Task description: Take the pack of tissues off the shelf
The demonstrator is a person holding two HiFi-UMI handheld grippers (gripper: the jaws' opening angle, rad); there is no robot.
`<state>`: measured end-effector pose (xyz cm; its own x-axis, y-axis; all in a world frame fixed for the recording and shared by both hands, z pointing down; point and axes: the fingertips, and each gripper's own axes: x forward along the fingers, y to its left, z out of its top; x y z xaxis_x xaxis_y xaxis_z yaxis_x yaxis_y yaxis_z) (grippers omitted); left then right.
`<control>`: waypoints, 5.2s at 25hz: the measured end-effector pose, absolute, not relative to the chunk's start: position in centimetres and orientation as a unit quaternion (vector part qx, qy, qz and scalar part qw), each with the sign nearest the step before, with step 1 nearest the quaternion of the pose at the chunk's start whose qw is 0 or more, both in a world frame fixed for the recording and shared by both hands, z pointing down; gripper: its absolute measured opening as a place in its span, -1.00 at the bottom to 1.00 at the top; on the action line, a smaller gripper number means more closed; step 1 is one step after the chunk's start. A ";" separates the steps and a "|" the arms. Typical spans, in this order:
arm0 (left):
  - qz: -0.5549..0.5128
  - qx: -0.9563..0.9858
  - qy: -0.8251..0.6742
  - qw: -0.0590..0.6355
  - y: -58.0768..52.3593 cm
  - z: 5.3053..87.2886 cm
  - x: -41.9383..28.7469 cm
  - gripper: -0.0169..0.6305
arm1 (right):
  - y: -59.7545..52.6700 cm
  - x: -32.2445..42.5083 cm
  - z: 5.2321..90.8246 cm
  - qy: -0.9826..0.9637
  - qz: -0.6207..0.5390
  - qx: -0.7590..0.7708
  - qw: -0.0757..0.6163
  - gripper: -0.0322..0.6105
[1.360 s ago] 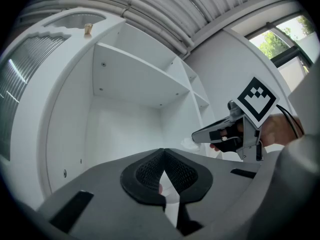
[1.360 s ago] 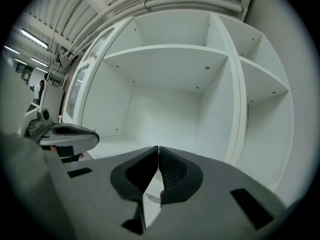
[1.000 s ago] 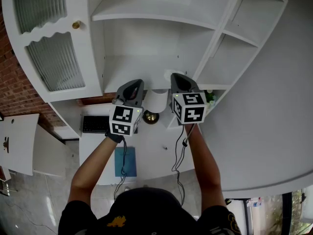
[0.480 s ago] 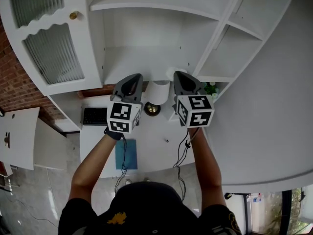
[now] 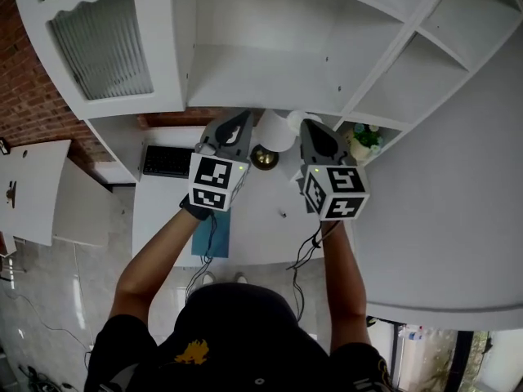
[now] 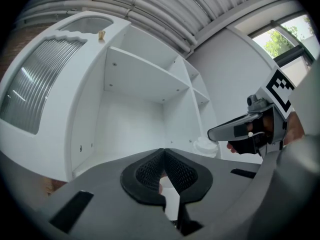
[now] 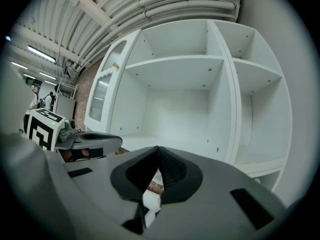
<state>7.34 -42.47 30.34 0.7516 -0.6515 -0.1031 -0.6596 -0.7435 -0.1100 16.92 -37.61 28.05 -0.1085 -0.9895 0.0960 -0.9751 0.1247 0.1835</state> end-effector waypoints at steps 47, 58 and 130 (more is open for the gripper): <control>-0.134 -0.890 0.432 -0.061 -37.9 63.7 4.6 -0.91 | -34.5 13.8 62.9 -0.790 0.158 0.570 0.164 -0.88; -0.181 -0.877 0.433 -0.104 -36.7 72.3 4.5 -0.91 | -33.4 12.4 72.1 -0.792 0.199 0.542 0.197 -0.88; -0.137 -0.894 0.422 -0.060 -34.8 60.0 2.2 -0.91 | -31.3 17.4 58.9 -0.738 0.160 0.650 0.088 -0.51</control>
